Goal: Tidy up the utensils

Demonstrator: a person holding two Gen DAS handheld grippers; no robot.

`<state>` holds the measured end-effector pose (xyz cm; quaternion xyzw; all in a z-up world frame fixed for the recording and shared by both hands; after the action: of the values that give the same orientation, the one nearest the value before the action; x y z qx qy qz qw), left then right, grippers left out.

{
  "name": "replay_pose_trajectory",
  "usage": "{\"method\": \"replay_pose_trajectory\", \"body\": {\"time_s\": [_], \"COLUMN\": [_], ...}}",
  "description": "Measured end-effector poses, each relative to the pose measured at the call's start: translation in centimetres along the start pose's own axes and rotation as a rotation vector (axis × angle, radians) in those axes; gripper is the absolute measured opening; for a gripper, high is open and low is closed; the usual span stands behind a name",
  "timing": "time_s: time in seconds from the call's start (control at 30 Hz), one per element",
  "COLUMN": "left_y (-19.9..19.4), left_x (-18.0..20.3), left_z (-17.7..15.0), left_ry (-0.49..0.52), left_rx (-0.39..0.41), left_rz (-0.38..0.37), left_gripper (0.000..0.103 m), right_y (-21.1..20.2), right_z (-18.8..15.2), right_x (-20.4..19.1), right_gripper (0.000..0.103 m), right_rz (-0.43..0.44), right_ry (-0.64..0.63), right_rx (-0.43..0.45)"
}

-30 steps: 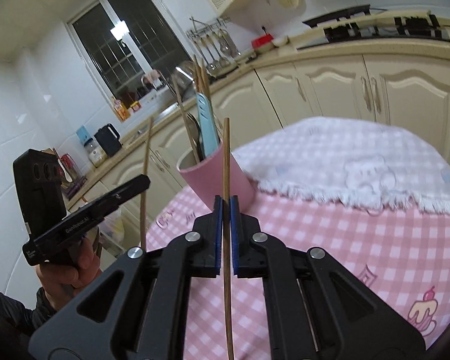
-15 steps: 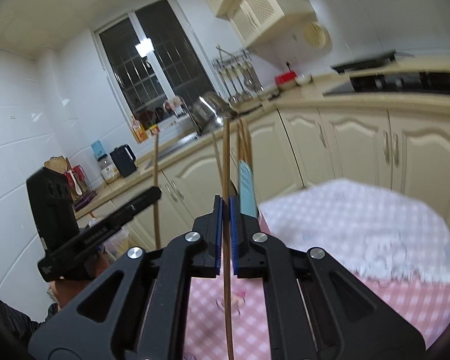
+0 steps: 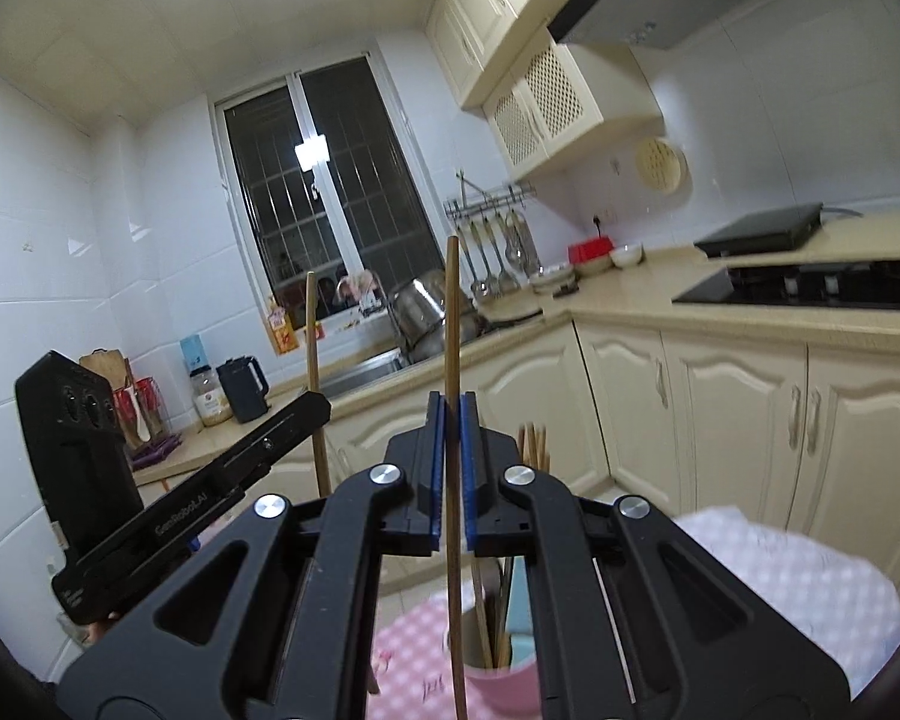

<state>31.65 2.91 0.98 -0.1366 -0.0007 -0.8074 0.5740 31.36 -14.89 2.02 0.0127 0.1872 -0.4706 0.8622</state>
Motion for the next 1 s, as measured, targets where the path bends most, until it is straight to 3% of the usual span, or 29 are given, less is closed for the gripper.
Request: {"method": "replay_pose_trajectory", "body": {"time_s": [0.13,0.4,0.87,0.9,0.93,0.97,1.0], "left_y": [1.6,5.3,7.6,7.6,7.3,6.7,6.3], "left_x": [-0.2,-1.4,-2.1,-2.1,-2.3,-2.5,-2.8], "left_z": [0.3,-1.4,-5.2,-5.4,-5.5,-5.6,-5.5], "left_ry": [0.001,-0.009,0.011,0.014,0.011,-0.001,-0.014], "left_rx": [0.025,-0.005,-0.07,-0.074,-0.077,-0.063,-0.055], "left_rz": [0.02,0.04,0.053,0.052,0.058,0.086,0.092], "left_gripper": [0.005,0.005,0.007,0.02,0.042,0.045,0.055], "right_y": [2.2,5.3,6.8,6.6,6.4,5.9,5.6], "right_z": [-0.1,-1.3,-4.1,-4.2,-4.3,-4.3,-4.2], "right_x": [0.5,1.7,2.4,2.6,2.7,3.0,3.3], "right_gripper": [0.005,0.005,0.007,0.011,0.029,0.04,0.063], "right_rz": [-0.009,-0.019,-0.05,-0.061,-0.067,-0.078,-0.092], "right_ry": [0.007,0.005,0.009,0.014,0.023,0.039,0.052], "right_rx": [0.005,-0.032,-0.136,-0.143,-0.142,-0.133,-0.124]}}
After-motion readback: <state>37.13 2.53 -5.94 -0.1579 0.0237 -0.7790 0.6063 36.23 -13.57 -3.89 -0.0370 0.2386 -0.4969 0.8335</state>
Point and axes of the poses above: each gripper's, at about its wrist camera, not at the fingertips, and y roughly the way its jaws point, x to its right, z to its top, the point moved 2 cm from there along y, roughly the way its jaws point, and after that the axes turned 4 degrees about -x, right-handed, at the moved point
